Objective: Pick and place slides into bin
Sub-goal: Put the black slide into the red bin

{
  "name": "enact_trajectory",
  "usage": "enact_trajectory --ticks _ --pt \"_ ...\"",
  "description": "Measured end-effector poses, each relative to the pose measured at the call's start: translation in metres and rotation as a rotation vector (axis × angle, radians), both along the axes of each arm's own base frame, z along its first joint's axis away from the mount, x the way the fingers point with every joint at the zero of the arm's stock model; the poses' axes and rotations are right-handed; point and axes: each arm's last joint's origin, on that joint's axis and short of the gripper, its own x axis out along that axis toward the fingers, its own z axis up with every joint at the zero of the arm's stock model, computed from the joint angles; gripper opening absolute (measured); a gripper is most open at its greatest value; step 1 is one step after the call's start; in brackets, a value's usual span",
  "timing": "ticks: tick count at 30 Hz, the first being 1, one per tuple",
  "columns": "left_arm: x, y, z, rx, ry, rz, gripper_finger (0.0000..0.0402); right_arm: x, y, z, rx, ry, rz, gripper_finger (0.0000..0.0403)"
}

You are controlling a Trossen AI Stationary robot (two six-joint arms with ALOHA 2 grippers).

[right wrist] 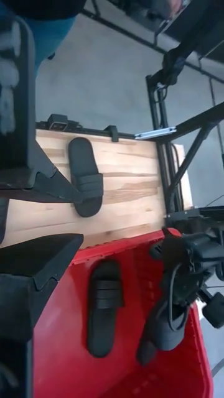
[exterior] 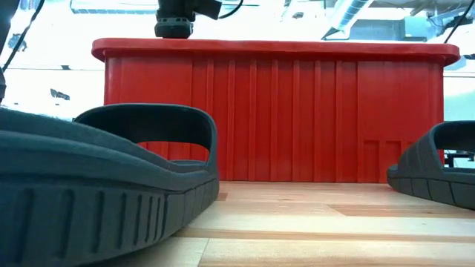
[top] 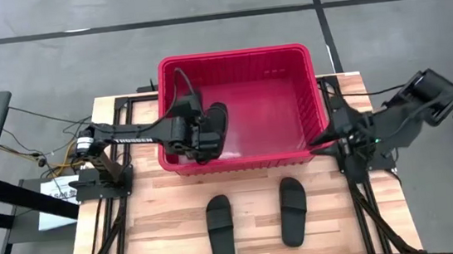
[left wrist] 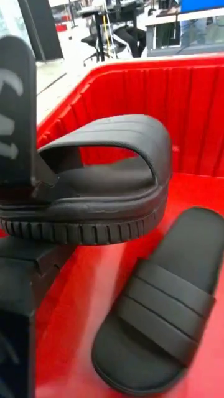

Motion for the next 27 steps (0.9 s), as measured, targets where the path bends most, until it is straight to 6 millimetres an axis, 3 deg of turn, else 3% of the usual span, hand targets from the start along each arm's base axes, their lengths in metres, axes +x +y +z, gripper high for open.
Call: enact_trajectory --ticks 17,27 --pt "0.0 0.006 -0.04 -0.017 0.061 0.008 0.0031 -0.001 0.002 0.0 0.02 0.022 0.056 0.0081" --pt "0.004 0.019 -0.045 -0.073 0.053 0.003 0.0031 -0.001 0.002 0.0 0.014 0.023 0.066 0.0081"
